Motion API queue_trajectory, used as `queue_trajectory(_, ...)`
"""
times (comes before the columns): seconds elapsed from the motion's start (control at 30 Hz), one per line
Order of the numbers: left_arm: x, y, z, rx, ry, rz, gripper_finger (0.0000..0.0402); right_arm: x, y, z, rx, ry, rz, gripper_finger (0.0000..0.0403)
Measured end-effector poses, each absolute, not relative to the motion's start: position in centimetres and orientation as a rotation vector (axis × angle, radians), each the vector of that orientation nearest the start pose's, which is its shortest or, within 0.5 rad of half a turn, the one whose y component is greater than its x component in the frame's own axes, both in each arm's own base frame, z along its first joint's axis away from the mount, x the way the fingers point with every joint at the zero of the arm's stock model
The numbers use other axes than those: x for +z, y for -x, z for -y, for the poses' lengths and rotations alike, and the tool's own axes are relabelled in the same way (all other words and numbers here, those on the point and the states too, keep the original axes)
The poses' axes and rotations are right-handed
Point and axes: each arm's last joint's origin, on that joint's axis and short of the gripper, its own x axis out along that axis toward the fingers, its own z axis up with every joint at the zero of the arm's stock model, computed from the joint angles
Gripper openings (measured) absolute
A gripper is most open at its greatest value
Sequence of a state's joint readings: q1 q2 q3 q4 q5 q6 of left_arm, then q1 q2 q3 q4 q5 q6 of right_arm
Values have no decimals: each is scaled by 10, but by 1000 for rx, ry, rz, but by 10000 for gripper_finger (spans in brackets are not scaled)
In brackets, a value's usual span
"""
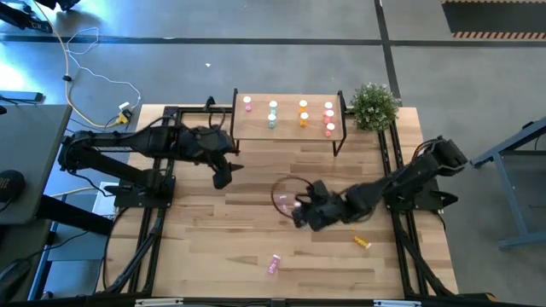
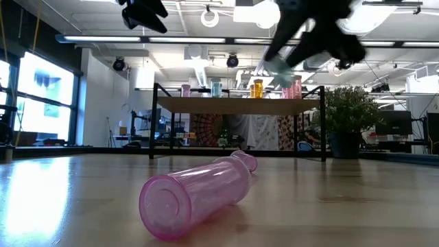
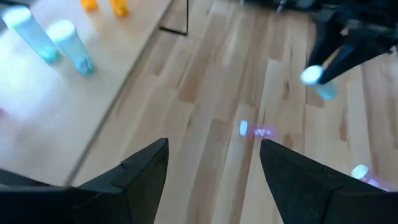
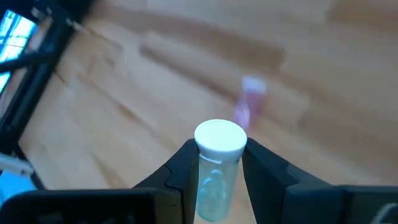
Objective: Pick and place medicine bottles onto shelf by color
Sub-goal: Put the blue pill bottle on the shelf aligned with the other blue pill bottles
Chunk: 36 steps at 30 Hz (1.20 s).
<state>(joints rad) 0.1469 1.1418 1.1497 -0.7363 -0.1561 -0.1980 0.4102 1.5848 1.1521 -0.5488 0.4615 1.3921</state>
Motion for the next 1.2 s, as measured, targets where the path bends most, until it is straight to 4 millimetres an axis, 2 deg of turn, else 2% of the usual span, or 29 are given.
queue_trajectory(0.2, 360, -216, -49, 355, 159, -643, 245, 274, -326, -76, -612, -708, -596, 97)
queue_trajectory(0.4, 376, -205, -55, 381, 145, -578, 245, 328, -337, -36, -607, -471, -480, 97)
queue_trajectory(0.57, 383, -198, -55, 386, 148, -546, 245, 373, -324, -13, -655, -278, -382, 97)
queue_trajectory(0.87, 384, -197, -55, 398, 161, -537, 245, 438, -276, 16, -798, -41, -162, 97)
queue_trajectory(0.93, 384, -197, -55, 398, 162, -537, 245, 442, -270, 21, -828, -7, -159, 97)
queue_trajectory(1.03, 384, -197, -55, 398, 163, -537, 245, 437, -267, 30, -868, 11, -221, 97)
queue_trajectory(1.1, 384, -197, -55, 399, 163, -537, 245, 425, -272, 37, -892, -19, -254, 97)
queue_trajectory(1.2, 384, -197, -55, 400, 165, -537, 245, 393, -280, 46, -884, -64, -301, 97)
